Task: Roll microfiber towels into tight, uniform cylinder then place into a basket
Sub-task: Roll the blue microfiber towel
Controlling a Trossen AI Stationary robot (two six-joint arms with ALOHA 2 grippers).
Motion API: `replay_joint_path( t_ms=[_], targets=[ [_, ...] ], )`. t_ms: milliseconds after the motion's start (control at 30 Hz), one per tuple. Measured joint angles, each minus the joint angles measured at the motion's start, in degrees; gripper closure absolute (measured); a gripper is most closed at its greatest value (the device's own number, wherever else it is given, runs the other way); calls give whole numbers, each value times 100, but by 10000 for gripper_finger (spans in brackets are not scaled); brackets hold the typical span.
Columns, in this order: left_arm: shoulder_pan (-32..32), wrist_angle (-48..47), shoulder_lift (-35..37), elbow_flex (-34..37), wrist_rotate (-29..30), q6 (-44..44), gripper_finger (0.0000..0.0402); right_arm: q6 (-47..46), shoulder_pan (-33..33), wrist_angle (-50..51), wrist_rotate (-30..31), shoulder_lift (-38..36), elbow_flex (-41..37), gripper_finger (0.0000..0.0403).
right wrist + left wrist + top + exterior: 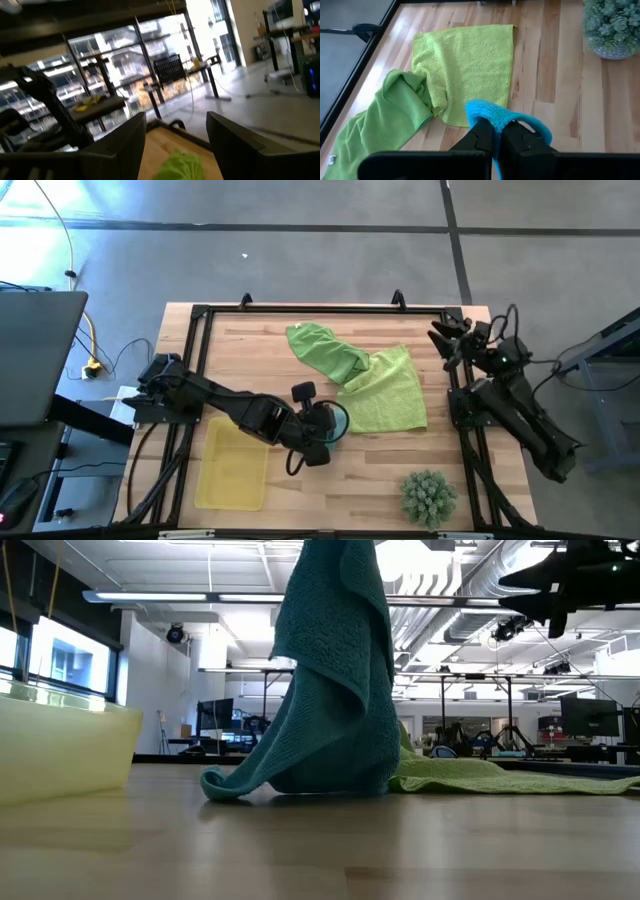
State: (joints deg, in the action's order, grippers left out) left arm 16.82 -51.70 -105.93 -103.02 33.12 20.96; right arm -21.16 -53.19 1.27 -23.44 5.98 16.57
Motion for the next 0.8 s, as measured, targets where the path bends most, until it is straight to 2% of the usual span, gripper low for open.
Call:
replay_joint_path(
  t_ms=[133,300,500,800],
  targets=[
    [-2,-92,0,0,4,-7,401,226,97,590,4,578,364,204],
    [2,-162,0,0,2,96,401,366,581,644,3,1308,514,204],
    [7,-162,2,0,-17,139,401,389,1398,585,115,2030,521,204],
    [10,-165,2,0,-295,141,401,999,2891,506,756,3009,523,204]
  ],
)
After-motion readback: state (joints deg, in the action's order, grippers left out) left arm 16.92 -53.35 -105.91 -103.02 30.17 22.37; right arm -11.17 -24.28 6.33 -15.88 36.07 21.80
